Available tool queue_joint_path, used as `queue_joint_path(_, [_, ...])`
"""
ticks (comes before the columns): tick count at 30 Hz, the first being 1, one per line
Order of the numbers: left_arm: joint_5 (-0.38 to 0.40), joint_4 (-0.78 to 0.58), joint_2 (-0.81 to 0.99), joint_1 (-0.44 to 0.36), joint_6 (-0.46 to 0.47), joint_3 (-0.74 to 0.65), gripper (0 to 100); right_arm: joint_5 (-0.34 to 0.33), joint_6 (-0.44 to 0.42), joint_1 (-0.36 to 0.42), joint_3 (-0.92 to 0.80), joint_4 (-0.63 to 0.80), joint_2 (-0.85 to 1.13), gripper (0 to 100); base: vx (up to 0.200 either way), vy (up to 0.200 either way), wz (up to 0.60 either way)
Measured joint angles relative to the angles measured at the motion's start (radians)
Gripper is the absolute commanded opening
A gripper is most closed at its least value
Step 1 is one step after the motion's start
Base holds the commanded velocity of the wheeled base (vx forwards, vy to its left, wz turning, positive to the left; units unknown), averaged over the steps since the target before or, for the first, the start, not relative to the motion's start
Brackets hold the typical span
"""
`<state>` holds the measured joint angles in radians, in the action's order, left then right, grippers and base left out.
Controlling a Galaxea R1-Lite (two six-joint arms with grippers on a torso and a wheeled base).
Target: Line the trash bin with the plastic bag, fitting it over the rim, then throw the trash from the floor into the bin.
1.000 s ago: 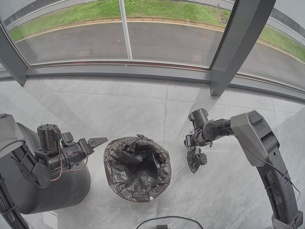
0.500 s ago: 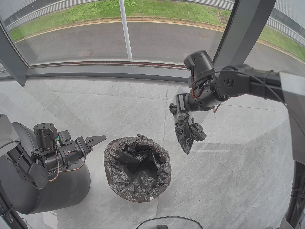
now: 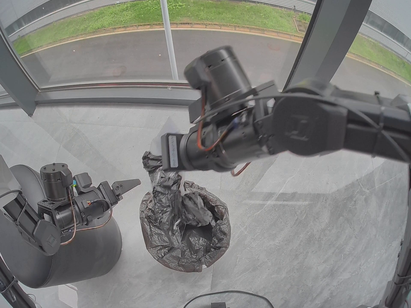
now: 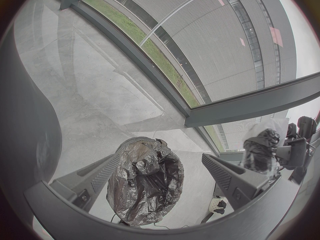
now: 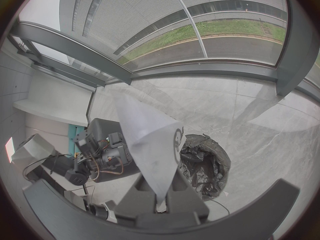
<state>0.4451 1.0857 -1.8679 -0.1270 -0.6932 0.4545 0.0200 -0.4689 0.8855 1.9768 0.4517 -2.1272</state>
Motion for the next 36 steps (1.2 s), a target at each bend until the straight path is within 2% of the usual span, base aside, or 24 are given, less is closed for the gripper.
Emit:
queue_joint_path(9, [0.000,0.000,0.004,0.000,0.000,-0.002,100,0.013,-0.013,0.012,-0.003,-0.070,-0.171,0,0.000,0.000,0.00])
queue_joint_path(15, [0.001,0.000,0.004,0.000,0.000,-0.003,100,0.042,-0.006,-0.014,0.000,-0.089,-0.258,0,0.000,0.000,0.00])
queue_joint_path(28, [0.001,0.000,0.000,0.000,0.000,-0.002,100,0.048,0.019,-0.070,0.013,-0.091,-0.383,0,0.000,0.000,0.00])
queue_joint_path(36, [0.000,0.000,-0.005,0.000,0.000,-0.002,100,0.092,0.021,-0.076,0.022,-0.089,-0.450,0,0.000,0.000,0.00])
